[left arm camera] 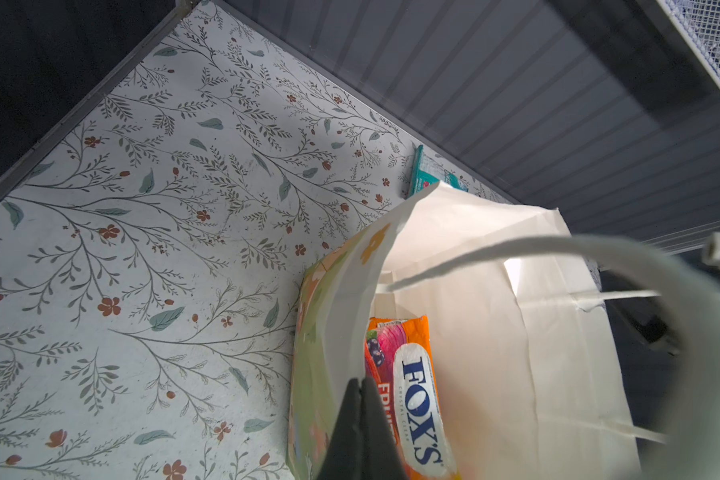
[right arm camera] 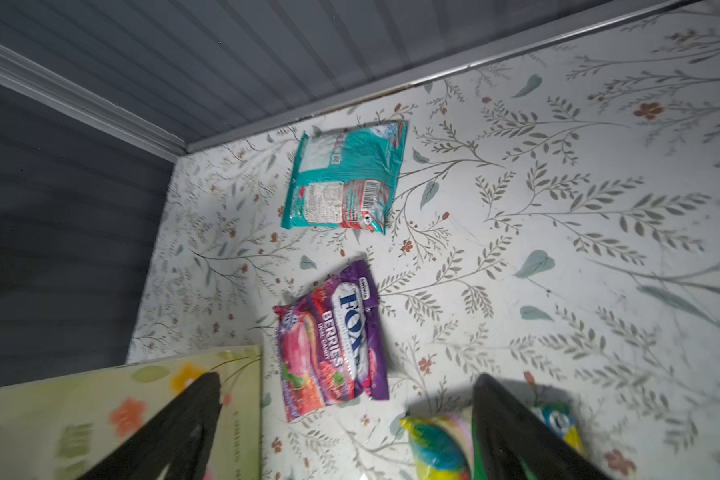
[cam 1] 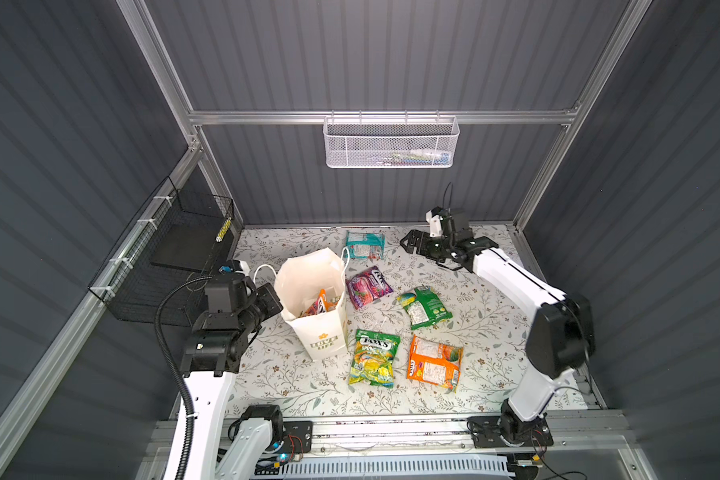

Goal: Place the snacks into the paper bag
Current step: 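Move the right gripper toward the teal packet farthest from the robot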

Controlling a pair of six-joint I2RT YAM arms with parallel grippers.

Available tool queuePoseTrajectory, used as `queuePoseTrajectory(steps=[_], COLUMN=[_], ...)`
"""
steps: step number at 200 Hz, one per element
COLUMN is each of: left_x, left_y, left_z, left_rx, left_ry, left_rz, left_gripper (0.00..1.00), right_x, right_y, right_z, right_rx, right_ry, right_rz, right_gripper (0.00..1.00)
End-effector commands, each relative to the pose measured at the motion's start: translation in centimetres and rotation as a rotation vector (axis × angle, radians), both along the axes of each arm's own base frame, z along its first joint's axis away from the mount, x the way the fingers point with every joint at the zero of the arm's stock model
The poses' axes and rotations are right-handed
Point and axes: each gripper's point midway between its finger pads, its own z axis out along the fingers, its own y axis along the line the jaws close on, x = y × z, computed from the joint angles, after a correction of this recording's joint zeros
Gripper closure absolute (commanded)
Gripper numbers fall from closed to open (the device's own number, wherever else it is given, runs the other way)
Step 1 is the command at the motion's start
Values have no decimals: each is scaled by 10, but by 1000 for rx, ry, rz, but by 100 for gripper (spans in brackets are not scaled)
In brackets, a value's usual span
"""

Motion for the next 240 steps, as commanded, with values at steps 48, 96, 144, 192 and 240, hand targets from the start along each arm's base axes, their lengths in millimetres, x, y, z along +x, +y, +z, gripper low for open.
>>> queuePoseTrajectory(steps=[48,96,144,192,240], left_x=[1,4,6,8,8], left_y=[0,2,3,5,7], left_z=[0,-3,-4,-4,-6], left_rx=[7,0,-8,-28,-32], left_ry=[-13,-2,0,-3,0], left_rz=[-15,-11,-11,-4,2], left_gripper=[100,100,100,100,100], right_x=[59,74,73,77,53], right_y=[52,75,91,92,34], right_z=[-73,-100,-116,-106,-34], right_rx=[-112,-72,11,42,-6], right_ry=[39,28,50,36,7], right_rz=[339,463,506,501,282], right_gripper=[10,9,15,17,15])
